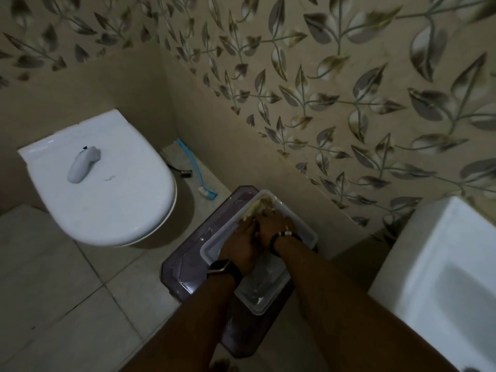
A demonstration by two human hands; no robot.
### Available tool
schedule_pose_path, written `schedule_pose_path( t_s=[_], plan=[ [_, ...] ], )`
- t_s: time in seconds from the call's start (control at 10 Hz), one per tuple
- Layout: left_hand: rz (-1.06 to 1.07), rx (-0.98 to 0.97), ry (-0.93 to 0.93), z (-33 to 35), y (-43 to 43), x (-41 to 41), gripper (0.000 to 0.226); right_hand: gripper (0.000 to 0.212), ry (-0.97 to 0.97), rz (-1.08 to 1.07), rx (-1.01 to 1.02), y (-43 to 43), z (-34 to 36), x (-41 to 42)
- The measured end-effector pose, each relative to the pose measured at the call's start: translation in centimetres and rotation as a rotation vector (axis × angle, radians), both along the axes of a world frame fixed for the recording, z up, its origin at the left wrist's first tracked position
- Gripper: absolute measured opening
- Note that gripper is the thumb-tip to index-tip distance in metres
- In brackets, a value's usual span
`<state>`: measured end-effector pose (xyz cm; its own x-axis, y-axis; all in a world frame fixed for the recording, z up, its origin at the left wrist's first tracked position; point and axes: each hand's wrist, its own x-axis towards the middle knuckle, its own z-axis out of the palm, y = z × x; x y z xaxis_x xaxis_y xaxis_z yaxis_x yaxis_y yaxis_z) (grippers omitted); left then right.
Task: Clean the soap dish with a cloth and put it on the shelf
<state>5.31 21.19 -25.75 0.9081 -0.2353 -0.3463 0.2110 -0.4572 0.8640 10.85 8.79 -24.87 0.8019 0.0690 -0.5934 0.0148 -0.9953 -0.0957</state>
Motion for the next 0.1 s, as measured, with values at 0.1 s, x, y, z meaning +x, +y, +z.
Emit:
schedule_pose_path(
  t_s=[0.1],
  plan=[
    [-0.002,-0.011,-0.140,1.07,-0.31,0.47,0.049,0.061,-0.102,-0.045,0.026,-0.15,1.85,-0.35]
  ],
)
